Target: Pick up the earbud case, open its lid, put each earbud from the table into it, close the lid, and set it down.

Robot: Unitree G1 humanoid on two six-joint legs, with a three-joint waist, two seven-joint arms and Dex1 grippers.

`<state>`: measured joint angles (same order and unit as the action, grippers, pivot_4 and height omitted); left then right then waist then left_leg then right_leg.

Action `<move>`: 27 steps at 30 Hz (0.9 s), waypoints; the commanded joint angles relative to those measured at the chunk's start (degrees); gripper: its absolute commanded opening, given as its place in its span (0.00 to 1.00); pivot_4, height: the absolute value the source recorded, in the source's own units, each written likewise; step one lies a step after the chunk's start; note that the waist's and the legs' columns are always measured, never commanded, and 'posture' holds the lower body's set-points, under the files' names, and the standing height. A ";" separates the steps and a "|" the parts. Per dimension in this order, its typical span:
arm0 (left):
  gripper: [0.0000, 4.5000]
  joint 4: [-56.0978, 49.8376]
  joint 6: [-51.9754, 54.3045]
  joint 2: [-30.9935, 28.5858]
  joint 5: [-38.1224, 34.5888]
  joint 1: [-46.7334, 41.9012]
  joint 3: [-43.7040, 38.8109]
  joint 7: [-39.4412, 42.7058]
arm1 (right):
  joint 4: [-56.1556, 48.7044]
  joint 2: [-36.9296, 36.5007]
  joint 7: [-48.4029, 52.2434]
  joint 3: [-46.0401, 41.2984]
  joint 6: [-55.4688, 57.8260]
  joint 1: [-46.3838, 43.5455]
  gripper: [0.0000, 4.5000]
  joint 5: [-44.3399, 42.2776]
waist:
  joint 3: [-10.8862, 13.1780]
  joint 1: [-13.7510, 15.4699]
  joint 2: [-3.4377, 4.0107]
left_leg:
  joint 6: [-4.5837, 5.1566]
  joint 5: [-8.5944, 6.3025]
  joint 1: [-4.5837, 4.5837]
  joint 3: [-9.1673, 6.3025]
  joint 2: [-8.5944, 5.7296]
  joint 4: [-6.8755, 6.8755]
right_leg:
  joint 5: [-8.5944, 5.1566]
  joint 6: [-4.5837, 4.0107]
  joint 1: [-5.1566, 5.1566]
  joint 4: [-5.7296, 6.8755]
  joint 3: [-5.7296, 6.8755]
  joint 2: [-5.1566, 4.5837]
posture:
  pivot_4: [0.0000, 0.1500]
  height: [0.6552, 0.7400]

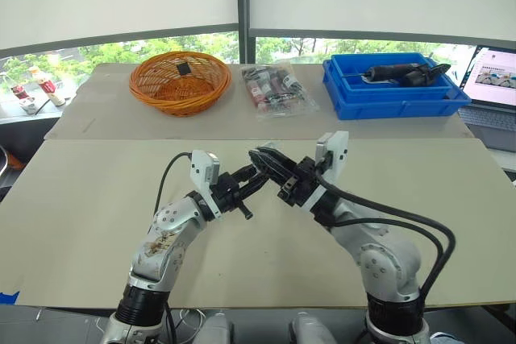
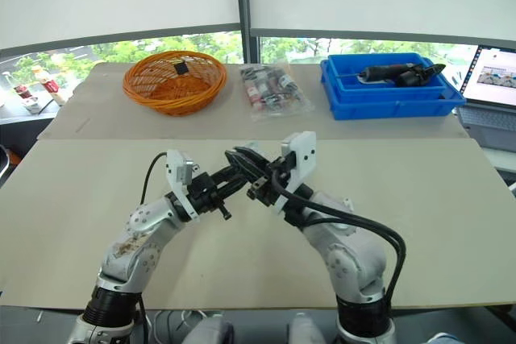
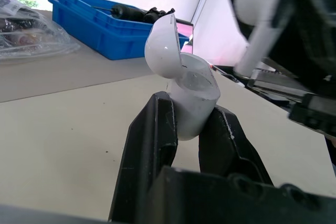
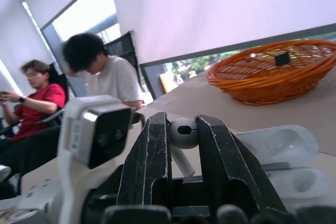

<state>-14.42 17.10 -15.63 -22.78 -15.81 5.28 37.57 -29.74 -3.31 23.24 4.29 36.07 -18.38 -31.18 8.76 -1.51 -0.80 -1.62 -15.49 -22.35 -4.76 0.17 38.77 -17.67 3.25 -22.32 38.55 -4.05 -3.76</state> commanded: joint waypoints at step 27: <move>0.13 -4.67 1.22 0.35 -1.28 -1.11 -1.11 -0.92 | 4.85 1.73 -2.70 5.70 -11.56 6.45 0.08 6.25 | 0.00 -0.51 0.01 | 0.00 0.00 0.00 -0.02 0.00 -0.04 | 0.00 0.00 -0.01 0.00 -0.01 0.00 | 1.00 1.00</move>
<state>-15.01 19.88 -15.61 -22.83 -15.73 5.20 36.96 -24.86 -1.58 20.68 8.57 24.24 -12.69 -25.31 8.77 -2.02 -0.80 -1.62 -15.49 -22.35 -4.78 0.17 38.73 -17.67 3.25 -22.33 38.54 -4.06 -3.76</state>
